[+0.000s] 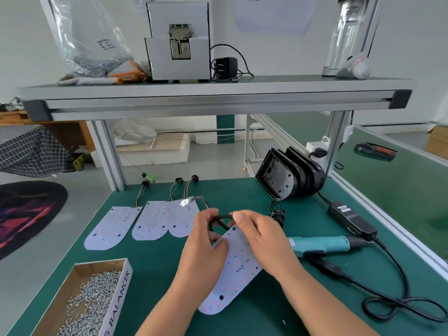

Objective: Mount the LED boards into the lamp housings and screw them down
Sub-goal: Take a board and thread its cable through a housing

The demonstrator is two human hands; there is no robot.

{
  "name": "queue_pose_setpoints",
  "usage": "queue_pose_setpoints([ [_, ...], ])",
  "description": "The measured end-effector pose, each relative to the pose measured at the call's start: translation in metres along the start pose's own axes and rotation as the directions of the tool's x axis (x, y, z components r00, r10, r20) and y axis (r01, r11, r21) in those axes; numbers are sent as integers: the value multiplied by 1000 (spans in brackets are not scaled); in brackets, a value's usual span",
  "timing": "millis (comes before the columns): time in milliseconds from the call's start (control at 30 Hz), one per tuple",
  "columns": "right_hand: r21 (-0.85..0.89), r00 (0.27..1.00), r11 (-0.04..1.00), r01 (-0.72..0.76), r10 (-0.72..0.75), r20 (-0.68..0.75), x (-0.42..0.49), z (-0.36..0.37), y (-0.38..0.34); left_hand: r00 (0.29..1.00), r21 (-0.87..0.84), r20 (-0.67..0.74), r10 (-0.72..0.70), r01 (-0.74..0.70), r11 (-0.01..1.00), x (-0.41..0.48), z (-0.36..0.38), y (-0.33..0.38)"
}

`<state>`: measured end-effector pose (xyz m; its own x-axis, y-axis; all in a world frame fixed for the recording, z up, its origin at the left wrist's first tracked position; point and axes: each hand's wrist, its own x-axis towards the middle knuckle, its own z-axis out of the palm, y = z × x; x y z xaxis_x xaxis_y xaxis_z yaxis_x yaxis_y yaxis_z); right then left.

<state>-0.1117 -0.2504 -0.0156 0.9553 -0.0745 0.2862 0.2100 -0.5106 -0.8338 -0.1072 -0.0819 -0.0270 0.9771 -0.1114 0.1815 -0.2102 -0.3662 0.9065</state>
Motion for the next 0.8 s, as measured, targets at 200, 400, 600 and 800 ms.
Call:
queue_pose_setpoints([
  [200, 185, 962, 982, -38, -14, 272, 3, -13, 4, 988, 54, 99, 117, -123, 991, -5, 1, 11],
  [400, 296, 979, 951, -84, 23, 204, 4, -6, 1, 982, 76, 134, 134, -145, 986, -4, -7, 15],
  [600, 389, 974, 911, -135, 50, 223, 3, -16, -2, 965, 171, 259, 48, -95, 981, -4, -11, 18],
  [800, 478, 988, 871, -112, 44, 151, 2, -29, -3, 998, 18, -54, -41, 42, 999, 14, -37, 29],
])
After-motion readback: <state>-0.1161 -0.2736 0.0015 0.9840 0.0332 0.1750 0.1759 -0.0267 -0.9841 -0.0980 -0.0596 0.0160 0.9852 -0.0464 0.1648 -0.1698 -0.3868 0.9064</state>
